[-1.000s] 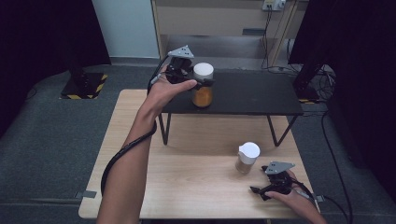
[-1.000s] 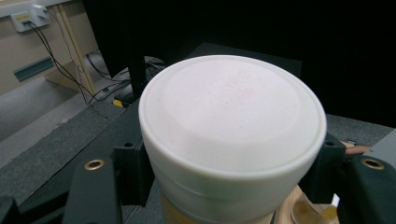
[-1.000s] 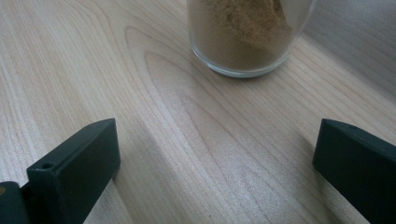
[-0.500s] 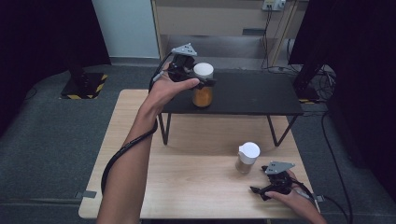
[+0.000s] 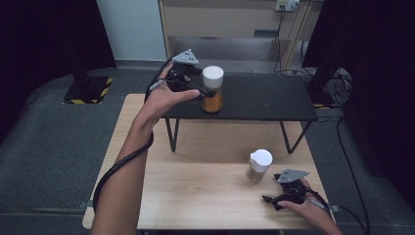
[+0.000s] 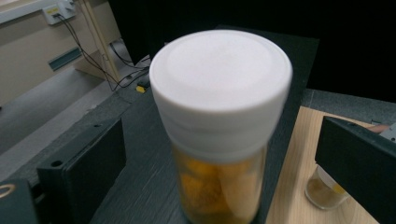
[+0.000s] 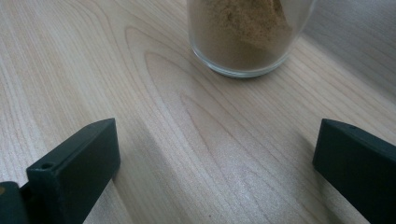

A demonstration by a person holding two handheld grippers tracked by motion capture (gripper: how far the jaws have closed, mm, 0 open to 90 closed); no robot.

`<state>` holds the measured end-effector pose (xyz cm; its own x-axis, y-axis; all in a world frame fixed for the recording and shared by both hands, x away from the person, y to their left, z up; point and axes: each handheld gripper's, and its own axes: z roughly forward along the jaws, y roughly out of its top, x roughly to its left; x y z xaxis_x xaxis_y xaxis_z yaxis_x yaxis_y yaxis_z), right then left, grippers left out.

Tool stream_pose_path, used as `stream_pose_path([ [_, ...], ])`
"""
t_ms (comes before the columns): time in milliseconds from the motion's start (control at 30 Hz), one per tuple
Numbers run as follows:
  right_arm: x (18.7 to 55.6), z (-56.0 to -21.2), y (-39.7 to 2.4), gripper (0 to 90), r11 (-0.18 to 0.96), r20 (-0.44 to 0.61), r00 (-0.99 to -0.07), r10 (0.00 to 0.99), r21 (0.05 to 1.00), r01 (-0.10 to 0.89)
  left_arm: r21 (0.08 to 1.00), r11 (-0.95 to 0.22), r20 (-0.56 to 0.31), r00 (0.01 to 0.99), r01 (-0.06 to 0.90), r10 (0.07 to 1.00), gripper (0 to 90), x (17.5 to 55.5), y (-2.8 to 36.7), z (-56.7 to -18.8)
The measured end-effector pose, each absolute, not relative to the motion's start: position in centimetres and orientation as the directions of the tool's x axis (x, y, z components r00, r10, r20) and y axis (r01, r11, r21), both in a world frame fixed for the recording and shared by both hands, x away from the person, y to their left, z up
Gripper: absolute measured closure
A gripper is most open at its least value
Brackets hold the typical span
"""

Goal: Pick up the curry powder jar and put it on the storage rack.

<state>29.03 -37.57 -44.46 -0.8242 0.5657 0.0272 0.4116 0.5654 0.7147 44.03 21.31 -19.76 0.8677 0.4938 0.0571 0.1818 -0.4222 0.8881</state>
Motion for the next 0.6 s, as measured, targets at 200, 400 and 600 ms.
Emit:
stream_pose_path([
  [200,29.0,-44.5,-37.6,1.4,0.565,0.027,-0.824,0.566,0.716,0.411,0.881,-0.440,0.093,0.848,0.174,0.522,1.0,41.3,22.5,-19.8],
  [400,29.0,-44.5,-37.6,1.4,0.565,0.027,-0.824,0.566,0.716,0.411,0.892,-0.425,0.109,0.840,0.152,0.531,1.2,38.7,23.7,-20.4],
  [600,29.0,-44.5,-37.6,1.4,0.564,0.027,-0.824,0.566,0.716,0.412,0.896,-0.421,0.116,0.838,0.144,0.533,1.4,36.7,23.7,-21.8],
])
